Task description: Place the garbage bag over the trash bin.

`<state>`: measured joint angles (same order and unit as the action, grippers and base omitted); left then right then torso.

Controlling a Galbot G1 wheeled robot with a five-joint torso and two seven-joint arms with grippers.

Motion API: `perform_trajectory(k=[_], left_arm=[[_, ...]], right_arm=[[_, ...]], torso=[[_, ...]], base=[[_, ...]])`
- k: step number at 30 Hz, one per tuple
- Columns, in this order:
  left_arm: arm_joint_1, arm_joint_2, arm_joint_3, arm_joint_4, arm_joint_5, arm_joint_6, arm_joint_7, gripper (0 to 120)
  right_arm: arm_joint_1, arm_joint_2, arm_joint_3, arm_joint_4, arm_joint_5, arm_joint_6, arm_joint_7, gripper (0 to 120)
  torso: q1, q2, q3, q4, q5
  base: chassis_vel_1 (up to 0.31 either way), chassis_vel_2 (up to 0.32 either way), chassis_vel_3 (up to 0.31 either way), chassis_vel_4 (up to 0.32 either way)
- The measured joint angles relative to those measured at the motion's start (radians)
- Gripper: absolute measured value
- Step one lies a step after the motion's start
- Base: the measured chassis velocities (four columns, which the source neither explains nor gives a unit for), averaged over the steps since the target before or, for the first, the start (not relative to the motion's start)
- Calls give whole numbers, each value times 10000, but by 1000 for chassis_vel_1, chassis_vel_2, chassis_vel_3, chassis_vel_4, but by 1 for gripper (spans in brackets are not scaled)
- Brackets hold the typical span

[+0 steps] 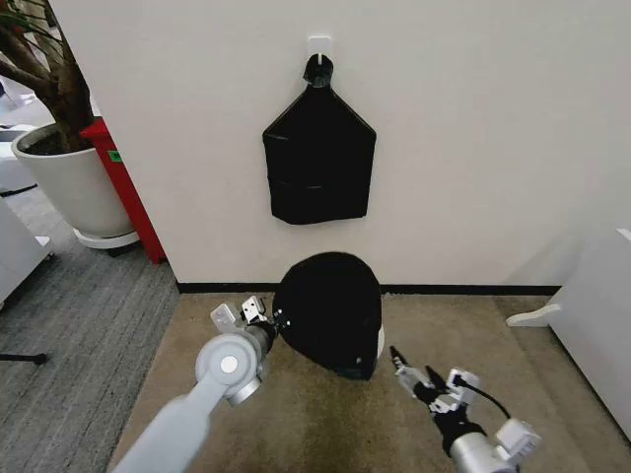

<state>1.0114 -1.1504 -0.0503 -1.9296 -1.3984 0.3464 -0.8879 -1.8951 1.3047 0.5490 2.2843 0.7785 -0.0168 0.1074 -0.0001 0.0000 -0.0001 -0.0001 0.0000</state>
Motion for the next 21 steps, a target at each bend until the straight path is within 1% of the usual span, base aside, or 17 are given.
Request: perform_trajectory(k=[2,4,6,7,9,11,15,21], left_arm=[[-143,-88,94,208,507,133,15,2],[-163,-99,120,238,593,157,22,2],[-295,-157,509,476,1258,336,140,2],[-320,-178,635,540,1389,361,157,2],[-376,-279,808,648,1509,459,76,2],[-393,-315,835,674,1513,491,24,2],[-407,-600,1104,911,1803,570,-318,2],[-352,-693,1146,1094,2021,656,-425,2]], right_arm=[[-134,67,264,3,-545,539,-191,100],[-139,80,287,1,-598,587,-209,100],[-110,321,493,-143,-1457,1123,-325,100],[-63,450,521,-215,-1755,1252,-340,100],[12,627,520,-282,-2044,1357,-342,100],[29,660,512,-292,-2085,1367,-341,100],[156,779,425,-412,-2242,1388,-310,100],[193,818,418,-499,-2233,1387,-257,100]], torso=[[0,0,0,0,1],[0,0,0,1,0],[0,0,0,2,0],[0,0,0,0,1],[0,0,0,0,1],[0,0,0,0,1],[0,0,0,0,1],[0,0,0,1,0]], base=[[0,0,0,0],[0,0,0,0],[0,0,0,0],[0,0,0,0],[0,0,0,0],[0,0,0,0],[0,0,0,0],[0,0,0,0]])
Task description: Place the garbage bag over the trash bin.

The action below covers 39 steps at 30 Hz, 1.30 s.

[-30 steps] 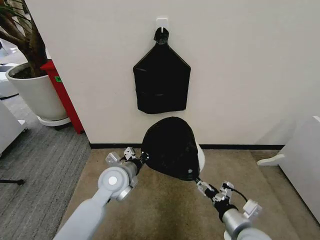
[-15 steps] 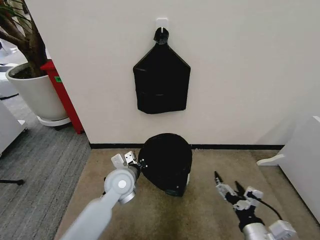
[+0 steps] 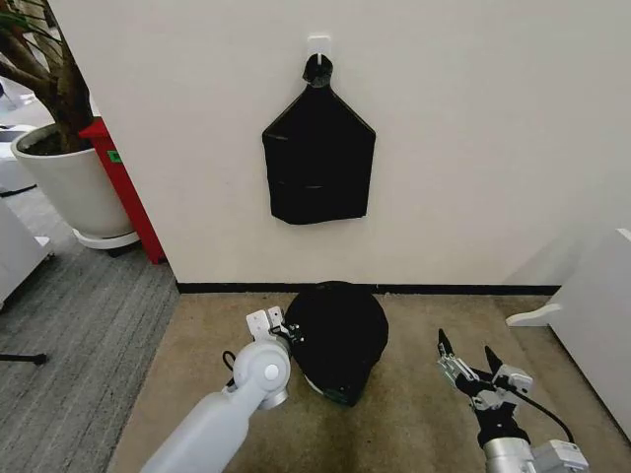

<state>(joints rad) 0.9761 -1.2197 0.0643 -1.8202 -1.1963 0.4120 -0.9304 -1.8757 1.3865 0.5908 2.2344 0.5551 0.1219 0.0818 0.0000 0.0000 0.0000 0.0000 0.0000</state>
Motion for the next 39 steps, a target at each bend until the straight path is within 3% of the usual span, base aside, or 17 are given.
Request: perform_trajectory(k=[5,9,11,12,17,21,30,39], left_arm=[[-1,-25,0,59,30,109,-29,3],[-4,-45,5,57,30,144,-79,15],[39,-20,3,-10,53,150,-119,28],[39,-20,3,-10,53,150,-119,28],[206,192,-93,-550,-47,170,-265,50],[267,276,-223,-777,-145,169,-278,59],[564,632,-655,-1569,-229,-127,371,94],[795,670,-883,-1876,-545,239,-23,100]], right_arm=[[5,13,-25,-63,4,6,13,100],[13,2,-43,-85,3,17,16,100],[37,-43,-45,-104,5,18,22,100],[37,-43,-45,-104,5,18,22,100],[78,-113,-106,-99,12,7,27,100],[138,-128,-218,-100,-29,-7,31,100],[251,-122,-506,-71,-249,-83,118,100],[281,-175,-505,5,-259,-188,253,100]], torso=[[0,0,-1,0,2],[0,0,-1,0,0],[0,0,0,0,-1],[0,0,0,0,-1],[0,0,0,0,-1],[0,0,1,0,-1],[0,0,0,1,0],[0,0,0,0,-1]], base=[[0,0,0,0],[0,0,0,0],[0,0,0,0],[0,0,0,0],[0,0,0,0],[0,0,0,0],[0,0,0,0],[0,0,0,0]])
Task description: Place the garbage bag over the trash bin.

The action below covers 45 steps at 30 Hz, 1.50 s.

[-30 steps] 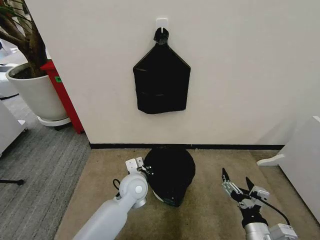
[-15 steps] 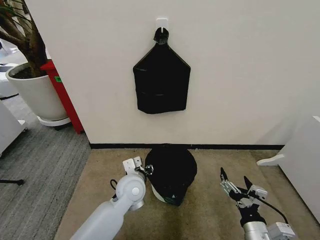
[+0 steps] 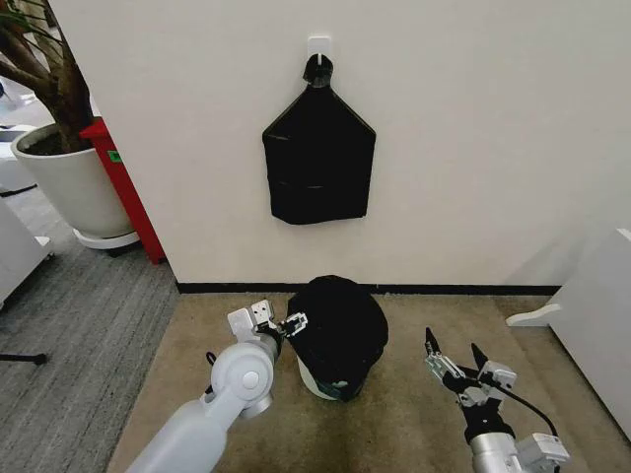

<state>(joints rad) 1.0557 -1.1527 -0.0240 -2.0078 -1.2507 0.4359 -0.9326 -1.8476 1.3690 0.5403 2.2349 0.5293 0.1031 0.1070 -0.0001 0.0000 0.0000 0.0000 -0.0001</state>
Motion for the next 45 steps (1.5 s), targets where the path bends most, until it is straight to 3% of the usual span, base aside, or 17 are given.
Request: perform_trajectory(k=[10,11,27,31,38,42,44,45], left_arm=[[137,115,-689,93,-271,135,295,100],[194,95,-806,236,-291,101,910,100],[1180,346,-1053,460,-361,62,4968,100],[1400,386,-1178,409,-345,52,5344,100],[1470,251,-1533,792,-245,-343,5110,100],[1549,284,-1884,957,-401,-289,6048,100],[1669,431,-2120,1082,-376,37,7331,100],[1768,606,-2286,1228,-247,296,8466,100]], right_arm=[[-26,61,-60,-34,-24,-7,23,100],[-44,63,-79,-44,-49,-7,25,100],[-92,22,-147,-26,-182,4,25,100],[-102,4,-161,10,-225,18,23,100],[-172,-9,-129,58,-235,60,19,100],[-196,-19,-125,67,-239,77,17,100],[-198,-23,-121,67,-242,79,16,100],[-198,-36,-119,67,-244,79,15,100]], torso=[[0,0,0,1,1],[0,0,0,0,0],[0,0,0,0,1],[0,0,0,0,0],[0,0,0,0,-1],[0,0,0,0,0],[0,0,0,0,0],[0,0,-1,0,0]], base=[[0,0,0,0],[0,0,0,0],[0,0,0,0],[0,0,0,0],[0,0,0,0],[0,0,0,0],[0,0,0,0],[0,0,0,0]])
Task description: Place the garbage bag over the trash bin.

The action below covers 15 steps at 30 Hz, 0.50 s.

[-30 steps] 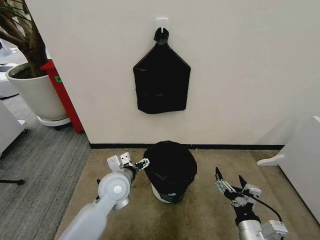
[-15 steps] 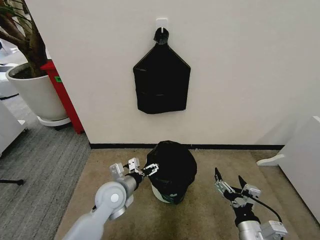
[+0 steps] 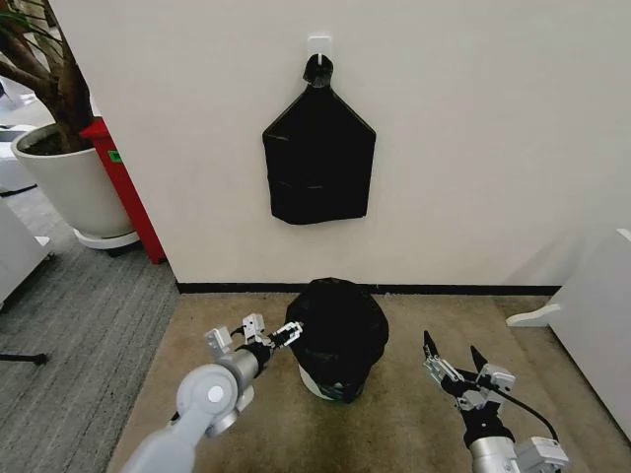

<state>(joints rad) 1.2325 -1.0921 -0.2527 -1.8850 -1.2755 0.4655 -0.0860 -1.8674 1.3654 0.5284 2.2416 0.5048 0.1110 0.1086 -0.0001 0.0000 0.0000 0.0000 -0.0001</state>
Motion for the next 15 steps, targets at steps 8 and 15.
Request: perform_trajectory(k=[8,15], left_arm=[[26,308,-466,668,747,540,2356,100],[-222,150,-806,1224,52,535,2240,100]], right_arm=[[34,-39,-11,-61,-14,-2,-2,100],[70,-43,-24,-93,-26,-43,-3,100]], torso=[[0,0,0,1,-1],[0,0,0,0,0]], base=[[0,0,0,0],[0,0,0,0]])
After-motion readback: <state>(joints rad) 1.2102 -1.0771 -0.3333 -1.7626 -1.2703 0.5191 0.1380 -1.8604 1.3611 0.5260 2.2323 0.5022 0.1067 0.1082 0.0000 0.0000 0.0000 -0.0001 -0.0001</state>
